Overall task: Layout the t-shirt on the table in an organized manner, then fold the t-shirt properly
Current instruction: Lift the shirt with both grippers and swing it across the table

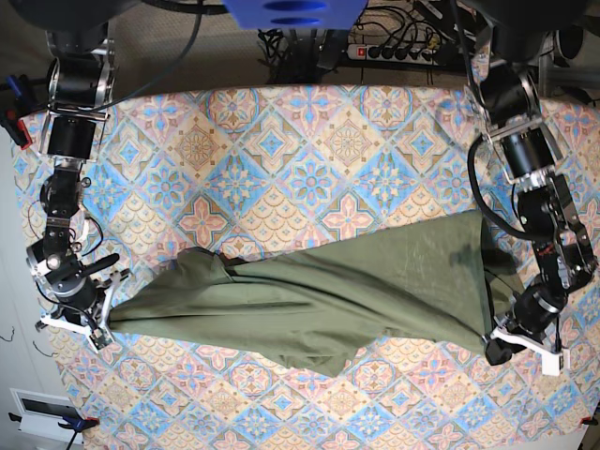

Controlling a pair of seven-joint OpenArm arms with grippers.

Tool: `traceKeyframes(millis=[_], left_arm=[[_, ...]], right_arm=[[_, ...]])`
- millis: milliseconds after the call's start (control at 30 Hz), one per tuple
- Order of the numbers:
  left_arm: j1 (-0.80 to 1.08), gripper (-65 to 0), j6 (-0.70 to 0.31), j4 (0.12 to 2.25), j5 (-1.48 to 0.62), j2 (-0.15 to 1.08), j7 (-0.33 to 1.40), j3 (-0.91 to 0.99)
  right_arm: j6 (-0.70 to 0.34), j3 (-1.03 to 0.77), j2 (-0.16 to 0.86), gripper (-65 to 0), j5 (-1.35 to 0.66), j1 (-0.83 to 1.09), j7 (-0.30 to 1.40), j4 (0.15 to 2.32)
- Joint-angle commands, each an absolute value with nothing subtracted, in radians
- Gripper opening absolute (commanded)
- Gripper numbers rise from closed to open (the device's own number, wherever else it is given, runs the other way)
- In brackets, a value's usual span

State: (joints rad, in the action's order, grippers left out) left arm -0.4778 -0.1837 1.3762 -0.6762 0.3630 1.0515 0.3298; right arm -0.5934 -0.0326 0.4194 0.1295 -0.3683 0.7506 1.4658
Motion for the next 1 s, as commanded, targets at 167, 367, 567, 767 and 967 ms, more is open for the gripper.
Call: traceKeyframes(millis=[167,367,567,767,967], left_arm=[[-0.828,-65.0,-0.194,1.173,-0.699,0.4,1.02,0.268],[-1.109,-65.0,-0.202,1.018,-0.7,0.4,0.989,0.166],[-1.309,-65.0,-0.26,0.928,-0.708,0.398,0.957,0.077],[-1.309,-65.0,-0.334,0.928,-0.771,0.47,0.972,0.079],[-1.018,-65.0,-0.341,1.158,-0.989,0.662,1.07,0.117]], right_arm=[[-0.576,-0.074,0.44,-63.9,0.13,-0.499,0.727,1.451],[-0.576,-0.076,0.441,-63.9,0.13,-0.631,0.723,1.376],[-0.576,-0.09,0.446,-63.9,0.127,-0.776,0.722,1.336],[-0.579,-0.209,0.446,-63.9,0.116,-0.811,0.733,1.362],[-0.579,-0.318,0.479,-63.9,-0.031,-0.619,0.803,1.521]])
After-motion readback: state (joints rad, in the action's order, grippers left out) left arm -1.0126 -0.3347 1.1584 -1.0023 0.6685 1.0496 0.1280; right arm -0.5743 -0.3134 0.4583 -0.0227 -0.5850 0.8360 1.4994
